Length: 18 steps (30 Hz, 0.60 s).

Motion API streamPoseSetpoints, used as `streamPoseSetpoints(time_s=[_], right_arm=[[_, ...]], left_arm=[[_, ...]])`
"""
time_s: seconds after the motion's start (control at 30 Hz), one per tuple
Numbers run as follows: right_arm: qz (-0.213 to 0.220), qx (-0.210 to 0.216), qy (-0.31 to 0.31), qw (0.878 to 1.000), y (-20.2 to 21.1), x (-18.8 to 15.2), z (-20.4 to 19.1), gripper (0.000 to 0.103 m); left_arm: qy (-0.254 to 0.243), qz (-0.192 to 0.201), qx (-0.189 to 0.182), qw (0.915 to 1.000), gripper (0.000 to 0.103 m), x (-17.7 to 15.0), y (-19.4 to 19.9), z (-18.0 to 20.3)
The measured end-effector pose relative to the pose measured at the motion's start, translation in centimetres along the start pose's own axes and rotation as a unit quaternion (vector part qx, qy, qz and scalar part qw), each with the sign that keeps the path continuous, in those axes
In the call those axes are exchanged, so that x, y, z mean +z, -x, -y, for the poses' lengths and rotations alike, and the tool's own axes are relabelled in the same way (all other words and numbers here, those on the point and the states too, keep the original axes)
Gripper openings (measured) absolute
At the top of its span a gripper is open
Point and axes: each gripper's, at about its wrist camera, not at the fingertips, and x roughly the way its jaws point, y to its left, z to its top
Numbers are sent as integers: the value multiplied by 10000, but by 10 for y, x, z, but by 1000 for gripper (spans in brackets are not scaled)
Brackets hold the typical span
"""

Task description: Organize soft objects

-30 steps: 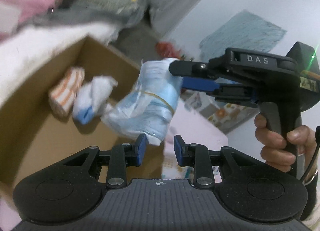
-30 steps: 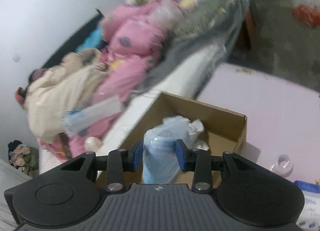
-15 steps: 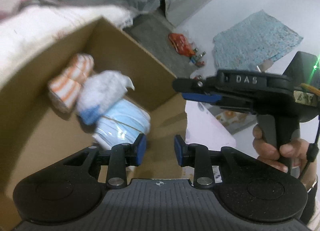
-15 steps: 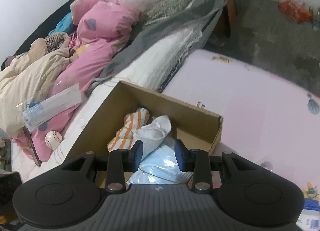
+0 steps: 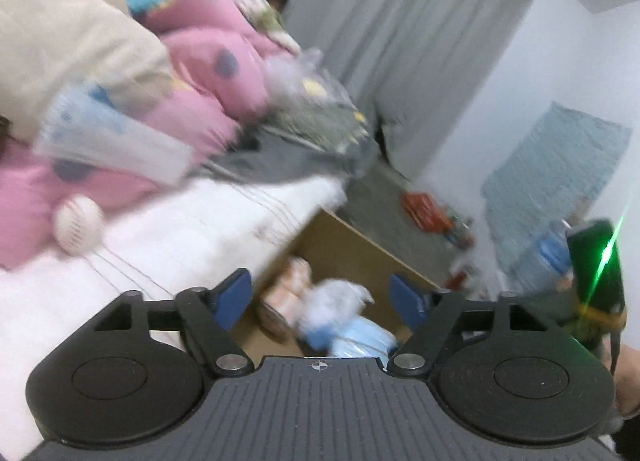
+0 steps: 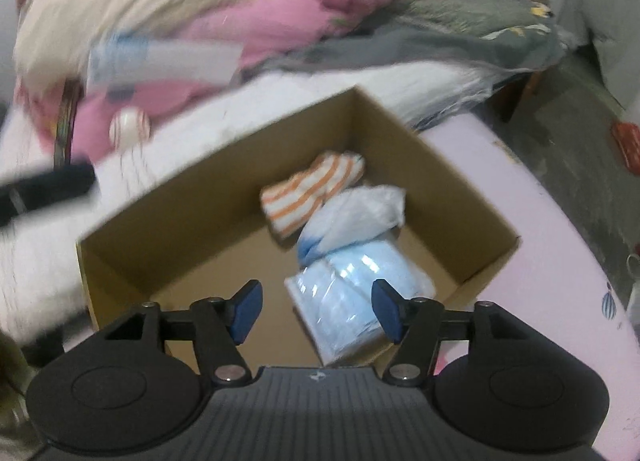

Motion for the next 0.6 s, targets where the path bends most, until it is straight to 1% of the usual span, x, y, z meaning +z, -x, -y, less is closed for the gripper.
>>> streamPoseSetpoints(time_s=[0.07,0.17,0.3,0.37,0.43,0.5,0.53,0.6], right_arm=[[-226,-124,218,9994,-14,2,-13,41],[-519,-373,585,9962,-38,6,-31,41],[-762,-727,1083,9885,-69,11,-51,41],[-896,-870,1217,9847,-85,13,-55,41],[-1031,-1086,1231,9810,-100,14,-56,41],[-1022,-1336,1188,9786,-107,13,-53,39],[-993,-1377,1109,9792,-107,12,-49,38],[-851,-1328,781,9844,-97,14,-39,35]], left_arm=[[18,33,66,10000,81,1,-1,-5],[116,-78,26,9999,81,3,-4,-12],[178,-126,28,9998,81,3,-6,-20],[218,-142,36,9997,81,3,-9,-23],[236,-165,16,9996,81,2,-8,-24],[249,-187,-4,9995,81,1,-8,-25],[248,-196,-19,9995,81,1,-8,-25],[242,-217,-52,9995,81,0,-9,-25]])
